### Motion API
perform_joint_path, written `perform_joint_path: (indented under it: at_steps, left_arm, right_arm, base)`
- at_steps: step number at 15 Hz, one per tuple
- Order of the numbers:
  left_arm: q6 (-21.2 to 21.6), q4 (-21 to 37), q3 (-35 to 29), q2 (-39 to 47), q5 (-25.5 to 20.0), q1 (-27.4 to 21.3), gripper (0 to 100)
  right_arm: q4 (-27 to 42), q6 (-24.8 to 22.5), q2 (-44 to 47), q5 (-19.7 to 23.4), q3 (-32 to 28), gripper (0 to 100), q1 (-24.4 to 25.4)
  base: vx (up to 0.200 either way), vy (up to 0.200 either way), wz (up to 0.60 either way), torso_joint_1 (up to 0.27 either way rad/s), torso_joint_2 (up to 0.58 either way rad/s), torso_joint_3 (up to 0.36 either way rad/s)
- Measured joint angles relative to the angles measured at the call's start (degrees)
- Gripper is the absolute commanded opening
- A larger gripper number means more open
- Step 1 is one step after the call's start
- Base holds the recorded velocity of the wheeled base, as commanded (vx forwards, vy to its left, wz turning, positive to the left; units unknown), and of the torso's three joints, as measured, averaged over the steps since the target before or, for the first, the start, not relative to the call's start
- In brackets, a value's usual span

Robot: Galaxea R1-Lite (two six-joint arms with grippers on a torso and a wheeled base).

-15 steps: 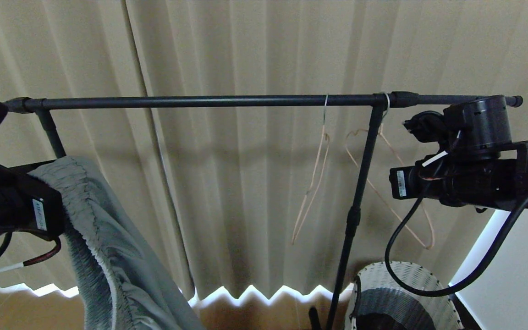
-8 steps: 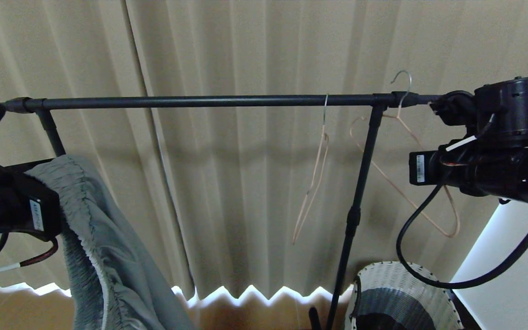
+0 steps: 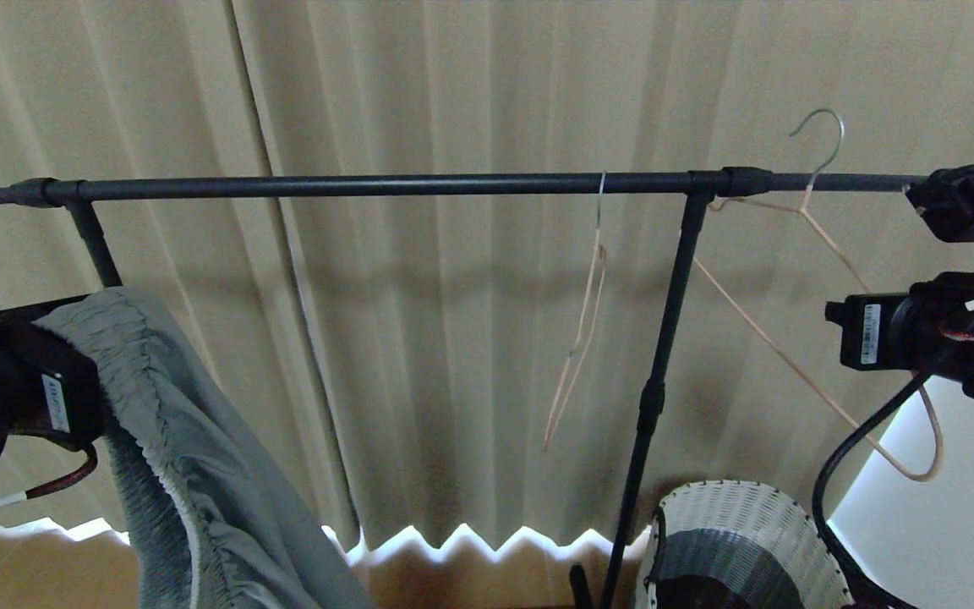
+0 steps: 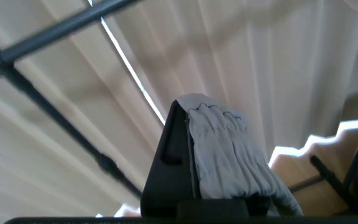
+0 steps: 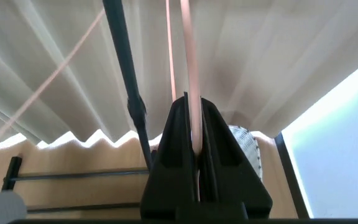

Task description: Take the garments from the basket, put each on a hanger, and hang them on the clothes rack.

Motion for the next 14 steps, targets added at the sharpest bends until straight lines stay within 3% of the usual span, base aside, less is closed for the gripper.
perform_joint_path:
  at_steps: [7, 10, 14]
  left_arm:
    - [0.11, 0.05, 0.94, -0.82, 0.0, 0.11, 0]
    - [0.35, 0.05, 1.34, -0.9, -0.01, 0.01, 0]
    - [1.17, 0.06, 1.24, -0.71, -0.09, -0.11, 0]
  right_arm:
    - [0.16, -0.41, -8.19, 0.49, 7.2, 0, 0.17]
    - [0.13, -0.38, -10.01, 0.55, 7.56, 0, 0.94]
    - [0.09, -1.89, -13.86, 0.74, 7.0, 0, 7.74]
  base:
    - [-0.2, 0.0, 0.0, 0.0, 0.01, 0.004]
    - [0.0, 0.0, 0.0, 0.0, 0.0, 0.0]
    - [0.0, 0.0, 0.0, 0.0, 0.0, 0.0]
